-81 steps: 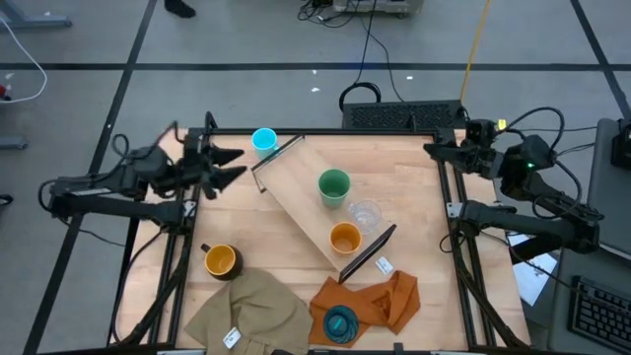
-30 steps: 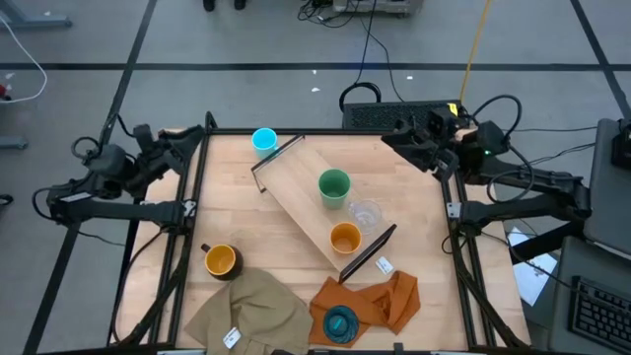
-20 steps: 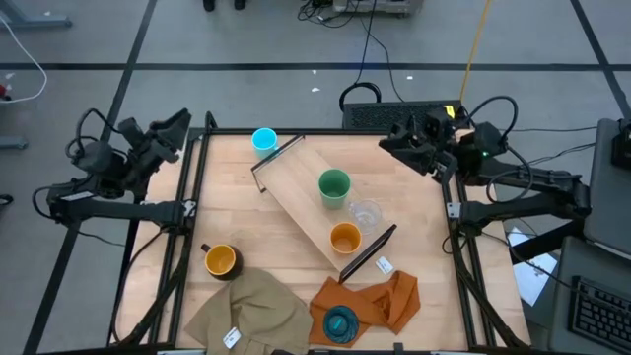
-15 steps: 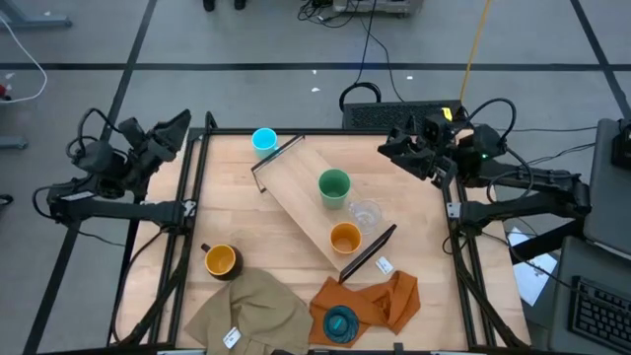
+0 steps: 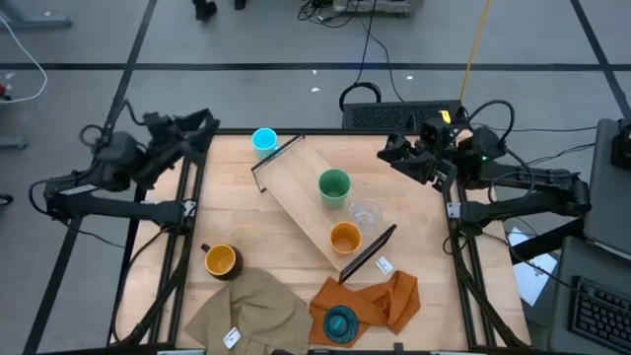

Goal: Stack small to large cups/mugs on shelf
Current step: Put the blue cup on the shelf

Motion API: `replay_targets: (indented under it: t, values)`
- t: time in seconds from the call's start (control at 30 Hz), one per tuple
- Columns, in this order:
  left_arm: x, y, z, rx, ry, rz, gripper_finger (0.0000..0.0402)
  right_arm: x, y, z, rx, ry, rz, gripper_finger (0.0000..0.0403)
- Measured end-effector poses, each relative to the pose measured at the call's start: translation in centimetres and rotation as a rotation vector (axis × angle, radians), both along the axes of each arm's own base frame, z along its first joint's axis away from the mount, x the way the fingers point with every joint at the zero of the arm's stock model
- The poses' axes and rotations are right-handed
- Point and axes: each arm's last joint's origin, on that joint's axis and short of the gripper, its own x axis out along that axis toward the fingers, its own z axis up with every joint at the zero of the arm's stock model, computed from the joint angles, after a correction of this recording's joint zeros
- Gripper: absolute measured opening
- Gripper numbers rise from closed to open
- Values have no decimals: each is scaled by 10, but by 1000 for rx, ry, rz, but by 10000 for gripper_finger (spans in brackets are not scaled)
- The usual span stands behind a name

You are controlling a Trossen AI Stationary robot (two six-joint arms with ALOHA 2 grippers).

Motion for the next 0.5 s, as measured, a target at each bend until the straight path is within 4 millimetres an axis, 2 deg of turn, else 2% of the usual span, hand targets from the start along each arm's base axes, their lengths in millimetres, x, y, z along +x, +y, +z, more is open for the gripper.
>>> replay_targets:
  t: [0.13,0.23,0.37,0.5]
  values:
    - [9,6,23,15,151,47,319,0,2,0,0,0,9,196]
    - [15,16,34,19,344,99,319,0,3,0,-4,1,21,196]
    - [18,35,37,-54,497,151,319,1,7,0,-21,5,67,196]
    - [19,58,34,-157,495,151,319,1,12,0,-28,5,95,196]
